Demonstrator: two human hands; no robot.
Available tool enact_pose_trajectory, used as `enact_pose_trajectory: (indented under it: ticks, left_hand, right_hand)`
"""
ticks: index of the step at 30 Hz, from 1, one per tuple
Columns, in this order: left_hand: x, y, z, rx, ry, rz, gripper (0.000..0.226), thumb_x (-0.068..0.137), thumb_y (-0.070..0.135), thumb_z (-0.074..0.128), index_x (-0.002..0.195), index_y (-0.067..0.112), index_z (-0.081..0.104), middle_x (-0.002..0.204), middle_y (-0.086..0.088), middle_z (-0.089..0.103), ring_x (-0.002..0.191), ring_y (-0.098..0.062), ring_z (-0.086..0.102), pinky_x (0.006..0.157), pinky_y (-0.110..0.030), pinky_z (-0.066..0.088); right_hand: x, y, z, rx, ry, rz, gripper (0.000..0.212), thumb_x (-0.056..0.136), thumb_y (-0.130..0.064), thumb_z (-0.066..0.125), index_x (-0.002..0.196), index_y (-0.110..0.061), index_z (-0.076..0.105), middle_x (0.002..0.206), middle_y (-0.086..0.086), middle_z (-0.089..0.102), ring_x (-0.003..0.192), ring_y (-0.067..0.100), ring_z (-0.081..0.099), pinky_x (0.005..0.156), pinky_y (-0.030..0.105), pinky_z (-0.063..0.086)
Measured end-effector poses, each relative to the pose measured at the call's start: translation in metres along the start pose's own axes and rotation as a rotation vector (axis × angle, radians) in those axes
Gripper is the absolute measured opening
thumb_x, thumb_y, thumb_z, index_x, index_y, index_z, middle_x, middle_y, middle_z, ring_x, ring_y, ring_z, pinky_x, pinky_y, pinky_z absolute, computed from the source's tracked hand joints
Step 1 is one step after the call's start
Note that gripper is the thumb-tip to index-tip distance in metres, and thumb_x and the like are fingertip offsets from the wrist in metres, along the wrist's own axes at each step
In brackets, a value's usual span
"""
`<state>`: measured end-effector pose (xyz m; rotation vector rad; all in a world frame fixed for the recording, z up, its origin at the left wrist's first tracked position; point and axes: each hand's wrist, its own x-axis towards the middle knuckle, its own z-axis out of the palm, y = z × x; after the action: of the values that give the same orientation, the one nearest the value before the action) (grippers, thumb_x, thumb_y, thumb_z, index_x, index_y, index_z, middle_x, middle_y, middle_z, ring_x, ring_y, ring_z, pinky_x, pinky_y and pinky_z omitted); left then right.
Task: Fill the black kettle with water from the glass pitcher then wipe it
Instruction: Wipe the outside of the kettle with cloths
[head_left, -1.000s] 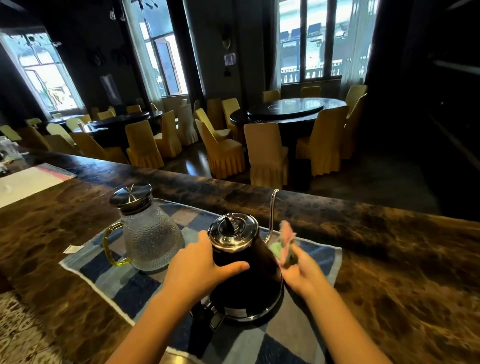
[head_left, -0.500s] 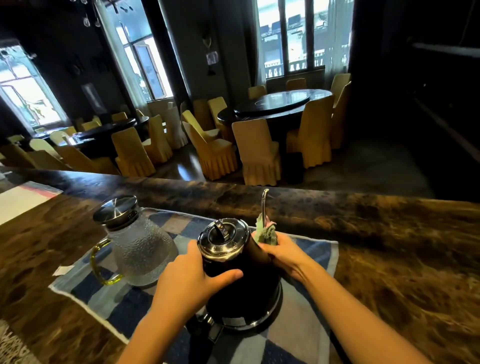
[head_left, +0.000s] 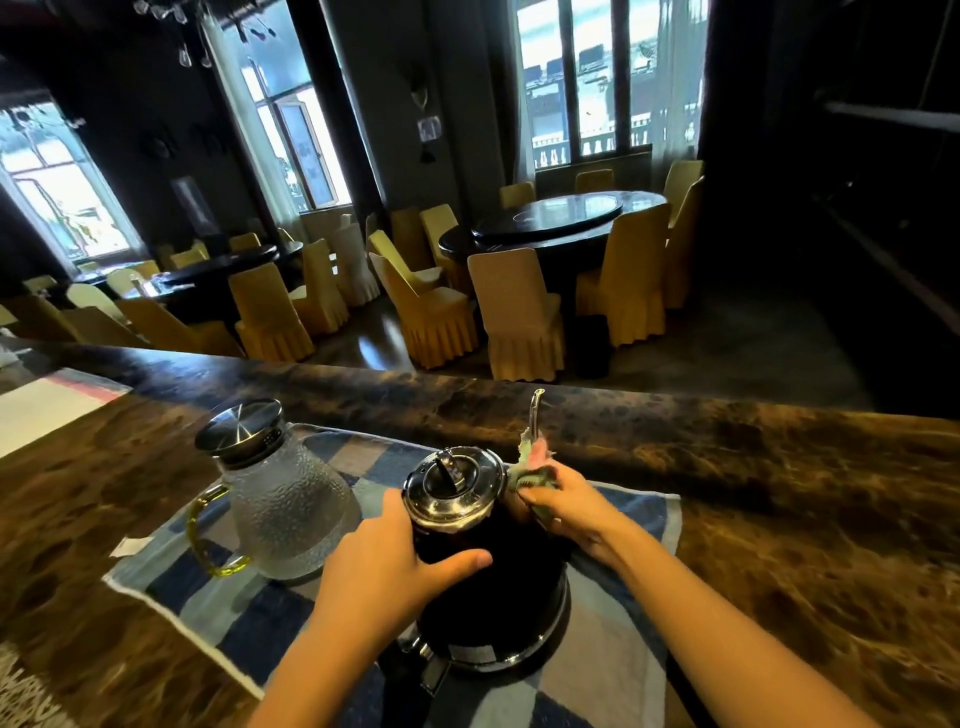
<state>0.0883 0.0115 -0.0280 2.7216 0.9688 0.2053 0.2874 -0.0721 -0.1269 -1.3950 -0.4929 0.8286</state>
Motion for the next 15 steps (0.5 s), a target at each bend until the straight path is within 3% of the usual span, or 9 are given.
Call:
enact_pose_trajectory:
  ticks: [3,6,10,13,15]
  left_hand:
    - [0.0,0.0,0.0,0.011,-0.006,-0.003,0.077,0.058,0.079,0.058,0.106,0.023,0.036,0.11,0.002,0.065,0.099,-0.019,0.063,0.071,-0.029,0.05]
    - [0.001,0.0,0.0,0.016,0.009,0.002,0.079,0.059,0.079,0.058,0.109,0.021,0.038,0.109,0.001,0.065,0.098,-0.019,0.063,0.071,-0.028,0.049]
    - [0.001,-0.001,0.001,0.006,0.011,0.007,0.081,0.058,0.079,0.058,0.112,0.021,0.038,0.111,0.002,0.065,0.1,-0.019,0.063,0.072,-0.028,0.05]
    - [0.001,-0.001,0.0,0.004,0.003,0.002,0.083,0.058,0.079,0.058,0.113,0.021,0.038,0.112,0.002,0.064,0.101,-0.018,0.062,0.07,-0.026,0.047]
    - [0.001,0.0,0.0,0.007,0.0,0.001,0.081,0.058,0.079,0.058,0.112,0.021,0.038,0.111,0.003,0.064,0.1,-0.018,0.062,0.068,-0.025,0.046]
  right_hand:
    - [-0.002,-0.01,-0.013,0.425,-0.125,0.159,0.033,0.089,-0.025,0.056,0.117,-0.008,0.065,0.115,0.015,0.067,0.108,0.027,0.06,0.099,0.039,0.044]
    - [0.002,-0.009,-0.023,0.531,-0.057,0.143,0.045,0.099,-0.041,0.04,0.116,-0.007,0.063,0.116,0.017,0.067,0.11,0.029,0.06,0.098,0.042,0.045]
    - [0.003,0.002,0.004,0.076,0.172,-0.063,0.012,0.096,-0.013,0.051,0.1,-0.017,0.062,0.107,0.02,0.068,0.092,0.021,0.065,0.08,0.032,0.053]
    - [0.002,0.018,0.01,-0.126,0.167,-0.11,0.025,0.089,-0.005,0.059,0.099,-0.028,0.058,0.103,0.004,0.067,0.094,0.013,0.063,0.075,0.018,0.05]
    - [0.004,0.011,0.008,-0.126,0.183,-0.055,0.031,0.087,0.0,0.061,0.112,-0.018,0.06,0.107,0.008,0.068,0.093,0.015,0.063,0.073,0.018,0.05]
